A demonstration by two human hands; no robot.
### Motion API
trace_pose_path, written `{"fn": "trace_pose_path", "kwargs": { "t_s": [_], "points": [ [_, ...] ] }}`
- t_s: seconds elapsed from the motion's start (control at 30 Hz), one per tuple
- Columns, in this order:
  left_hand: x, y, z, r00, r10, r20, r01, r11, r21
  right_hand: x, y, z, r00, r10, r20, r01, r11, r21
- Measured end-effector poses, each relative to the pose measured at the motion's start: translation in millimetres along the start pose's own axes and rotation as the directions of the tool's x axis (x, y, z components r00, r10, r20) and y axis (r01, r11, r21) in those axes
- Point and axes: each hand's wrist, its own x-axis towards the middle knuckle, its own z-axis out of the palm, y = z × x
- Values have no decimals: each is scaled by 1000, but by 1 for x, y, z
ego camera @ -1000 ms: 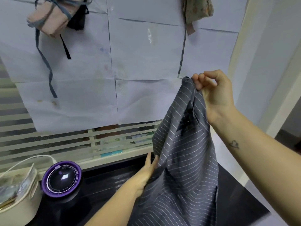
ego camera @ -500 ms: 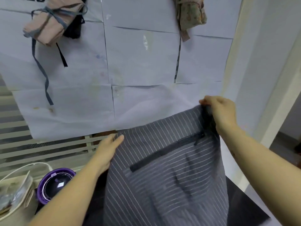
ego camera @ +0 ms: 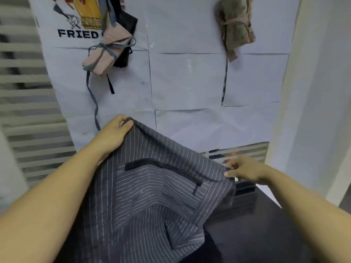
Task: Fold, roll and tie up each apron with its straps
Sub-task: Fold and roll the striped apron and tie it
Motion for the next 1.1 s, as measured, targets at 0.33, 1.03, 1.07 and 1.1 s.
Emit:
{"fn": "trace_pose_path", "kwargs": {
  "t_s": [0.33,1.03,1.07,1.1],
  "points": [
    [-2,17,-34,978,96,-187,-74,990,120,12,-48,-41,699,-116,-706,90,993,-74],
    [-26,-11,-23,987,-97,127,97,995,9,-2,-50,-121,433,-100,-896,63,995,-80],
    [-25,-11,-24,993,-83,90,75,994,82,-2,-46,-120,436,-81,-896,33,997,-74],
    [-26,-10,-25,992,-81,100,63,983,170,-3,-41,-117,441,-48,-896,-19,998,-63]
  ]
}}
